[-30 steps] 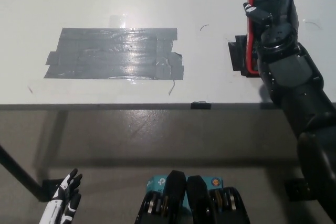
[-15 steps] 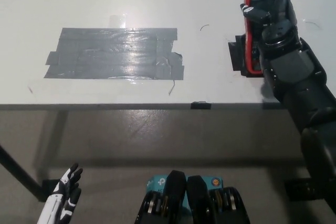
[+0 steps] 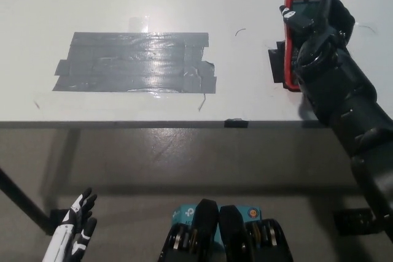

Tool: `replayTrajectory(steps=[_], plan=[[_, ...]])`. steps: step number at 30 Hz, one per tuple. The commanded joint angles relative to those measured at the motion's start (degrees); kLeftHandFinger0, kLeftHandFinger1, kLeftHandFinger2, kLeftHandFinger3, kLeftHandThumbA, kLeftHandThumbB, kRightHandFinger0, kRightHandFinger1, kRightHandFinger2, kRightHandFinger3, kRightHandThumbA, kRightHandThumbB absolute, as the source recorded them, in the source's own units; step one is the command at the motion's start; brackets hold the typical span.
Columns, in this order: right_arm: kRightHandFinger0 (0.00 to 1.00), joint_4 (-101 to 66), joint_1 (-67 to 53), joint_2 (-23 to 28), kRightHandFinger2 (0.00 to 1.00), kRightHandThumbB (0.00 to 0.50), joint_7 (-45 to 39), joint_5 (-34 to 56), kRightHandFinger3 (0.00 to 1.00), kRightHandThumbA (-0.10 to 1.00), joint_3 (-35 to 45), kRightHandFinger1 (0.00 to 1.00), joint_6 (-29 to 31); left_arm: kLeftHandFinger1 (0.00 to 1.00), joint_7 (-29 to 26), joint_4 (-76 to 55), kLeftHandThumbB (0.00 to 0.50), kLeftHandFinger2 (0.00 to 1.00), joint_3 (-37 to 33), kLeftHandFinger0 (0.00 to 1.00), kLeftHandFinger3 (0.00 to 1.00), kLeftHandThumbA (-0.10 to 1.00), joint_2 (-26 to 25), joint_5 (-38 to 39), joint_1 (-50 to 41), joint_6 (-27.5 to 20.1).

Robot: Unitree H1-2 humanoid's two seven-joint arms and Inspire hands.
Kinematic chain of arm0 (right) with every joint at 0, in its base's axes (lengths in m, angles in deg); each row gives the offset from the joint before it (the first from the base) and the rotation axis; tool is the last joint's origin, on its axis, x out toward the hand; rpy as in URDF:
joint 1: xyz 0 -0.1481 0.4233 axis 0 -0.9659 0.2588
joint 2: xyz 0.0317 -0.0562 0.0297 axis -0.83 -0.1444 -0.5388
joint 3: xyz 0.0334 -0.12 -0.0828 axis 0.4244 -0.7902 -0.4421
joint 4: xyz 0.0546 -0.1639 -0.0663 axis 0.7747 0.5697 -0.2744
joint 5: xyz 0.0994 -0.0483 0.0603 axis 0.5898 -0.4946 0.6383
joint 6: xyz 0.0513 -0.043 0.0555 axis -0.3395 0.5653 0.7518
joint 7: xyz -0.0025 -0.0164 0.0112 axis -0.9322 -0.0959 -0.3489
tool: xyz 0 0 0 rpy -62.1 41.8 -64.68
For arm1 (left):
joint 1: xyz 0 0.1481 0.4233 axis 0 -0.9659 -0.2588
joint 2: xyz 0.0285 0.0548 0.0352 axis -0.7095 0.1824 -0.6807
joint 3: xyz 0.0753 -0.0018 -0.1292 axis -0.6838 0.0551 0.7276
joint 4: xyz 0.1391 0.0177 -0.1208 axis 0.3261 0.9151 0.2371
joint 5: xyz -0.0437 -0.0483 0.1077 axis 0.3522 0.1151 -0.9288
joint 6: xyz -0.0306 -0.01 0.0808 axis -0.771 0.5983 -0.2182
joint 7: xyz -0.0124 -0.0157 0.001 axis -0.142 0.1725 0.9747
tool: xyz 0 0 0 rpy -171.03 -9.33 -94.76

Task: The robot first picks the multimeter with right hand and then unfolds the black stand on the back of it using left hand

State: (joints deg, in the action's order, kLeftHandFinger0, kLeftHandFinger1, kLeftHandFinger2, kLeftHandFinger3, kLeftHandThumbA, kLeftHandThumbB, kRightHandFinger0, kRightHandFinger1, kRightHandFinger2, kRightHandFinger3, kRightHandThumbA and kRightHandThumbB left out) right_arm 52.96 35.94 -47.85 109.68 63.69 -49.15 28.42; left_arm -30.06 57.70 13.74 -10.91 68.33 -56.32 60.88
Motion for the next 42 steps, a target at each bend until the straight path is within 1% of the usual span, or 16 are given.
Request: replayTrajectory(steps=[1, 2, 5, 7, 8, 13, 15, 18, 20, 22, 23, 27, 30, 35, 39, 42], plan=[[0.4, 0.25, 2.26, 1.15, 0.58, 0.305, 3.88, -0.16, 0.66, -0.1, 0.96, 0.5, 2.77, 1.0, 0.17, -1.52, 0.09, 1.0, 0.41, 1.0, 1.0, 0.94, -0.9, 0.16, 0.36, -0.84], [0.4, 0.29, 2.27, 1.15, 0.58, 0.304, 3.91, -0.01, 0.65, -0.1, 1.17, 0.5, 2.9, 1.0, 0.16, -1.55, 0.093, 1.0, 0.41, 1.0, 1.0, 0.95, -0.9, 0.1, 0.37, -0.75], [0.14, 0.47, 2.66, 1.2, 0.36, 0.271, 4.02, 0.46, 0.74, -0.1, 1.85, 0.24, 3.4, 1.0, 0.08, -1.56, 0.086, 1.0, 0.46, 1.0, 1.0, 0.95, -1.24, -0.49, 0.45, -0.98], [0.09, 0.1, 2.84, 1.21, 0.29, 0.261, 4.58, 0.68, 0.62, -0.1, 2.37, 0.18, 3.66, 1.0, -0.05, -1.44, 0.085, 1.0, 0.44, 1.0, 1.0, 0.95, -1.22, -0.65, 0.42, -1.18], [0.07, -0.64, 2.81, 1.22, 0.27, 0.262, 5.13, 1.44, 0.48, -0.1, 3.35, 0.17, 4.44, 1.0, 0.05, -1.65, 0.087, 1.0, 0.39, 1.0, 1.0, 0.95, -1.23, -0.6, 0.36, -0.8], [0.0, -2.75, 2.98, 1.24, 0.08, 0.268, 7.89, 2.89, 0.23, -0.1, 6.64, 0.0, 8.75, 1.0, 0.08, -1.66, 0.098, 1.0, 0.35, 1.0, 1.0, 0.96, -1.16, -0.47, 0.6, -0.51], [0.0, -3.82, 2.63, 1.29, 0.11, 0.257, 7.83, 3.63, 0.23, -0.1, 8.13, 0.01, 10.06, 1.0, 0.09, -1.7, 0.095, 1.0, 0.23, 1.0, 1.0, 0.96, -1.14, -0.65, 0.29, -0.65], [0.02, -10.27, 1.7, 0.93, 0.45, 0.218, 3.39, 11.43, 0.39, -0.1, 16.65, 0.17, 15.89, 1.0, 0.19, -1.59, 0.094, 1.0, 0.19, 1.0, 1.0, 0.96, -1.12, -0.47, 0.25, -0.59], [0.0, -12.5, 1.38, 0.77, 0.61, 0.198, 0.6, 13.67, 0.51, -0.1, 19.42, 0.18, 16.62, 1.0, 0.2, -1.55, 0.092, 1.0, 0.19, 1.0, 1.0, 0.96, -1.1, -0.4, 0.26, -0.7], [0.01, -19.84, 0.45, -0.1, 0.76, 0.217, -3.18, 19.37, 0.74, -0.1, 24.96, 0.29, 14.49, 1.0, 0.32, -1.66, 0.09, 1.0, 0.24, 1.0, 1.0, 0.95, -1.16, -0.13, 0.17, -0.49], [0.0, -22.12, 0.01, -0.71, 0.79, 0.196, -3.61, 20.71, 1.0, -0.1, 26.64, 0.31, 13.94, 1.0, 0.33, -1.69, 0.088, 1.0, 0.28, 1.0, 1.0, 0.95, -1.19, -0.08, 0.09, -0.55], [0.0, -26.25, -1.27, -1.9, 0.86, 0.194, -10.04, 27.58, 0.87, -0.1, 32.56, 0.44, 17.07, 1.0, 0.46, -2.06, 0.081, 1.0, 0.22, 1.0, 1.0, 0.94, -1.08, 0.13, -0.05, -0.1], [0.0, -30.6, -2.41, -3.53, 0.84, 0.183, -13.23, 32.77, 0.9, -0.1, 36.61, 0.34, 15.13, 1.0, 0.31, -1.96, 0.077, 1.0, 0.21, 1.0, 1.0, 0.94, -1.08, -0.04, -0.8, -0.77], [0.0, -34.78, -3.61, -6.97, 0.92, 0.096, -19.16, 42.55, 0.96, -0.1, 42.98, 0.37, 10.5, 1.0, 0.09, -2.26, 0.077, 1.0, 0.78, 1.0, 1.0, 0.93, -1.57, -0.09, -2.83, -1.45], [0.0, -34.88, -5.39, -9.07, 0.88, 0.143, -23.3, 47.51, 1.0, -0.1, 45.85, 0.35, 7.45, 1.0, -0.17, -2.85, 0.081, 1.0, 1.37, 1.0, 1.0, 0.93, -1.76, 0.05, -5.47, -1.94], [0.0, -33.95, -6.95, -11.1, 0.89, 0.132, -27.14, 51.96, 1.0, -0.1, 48.71, 0.37, 6.48, 1.0, -0.34, -3.15, 0.11, 1.0, 1.7, 1.0, 1.0, 0.94, -1.73, 0.15, -7.34, -1.79]])
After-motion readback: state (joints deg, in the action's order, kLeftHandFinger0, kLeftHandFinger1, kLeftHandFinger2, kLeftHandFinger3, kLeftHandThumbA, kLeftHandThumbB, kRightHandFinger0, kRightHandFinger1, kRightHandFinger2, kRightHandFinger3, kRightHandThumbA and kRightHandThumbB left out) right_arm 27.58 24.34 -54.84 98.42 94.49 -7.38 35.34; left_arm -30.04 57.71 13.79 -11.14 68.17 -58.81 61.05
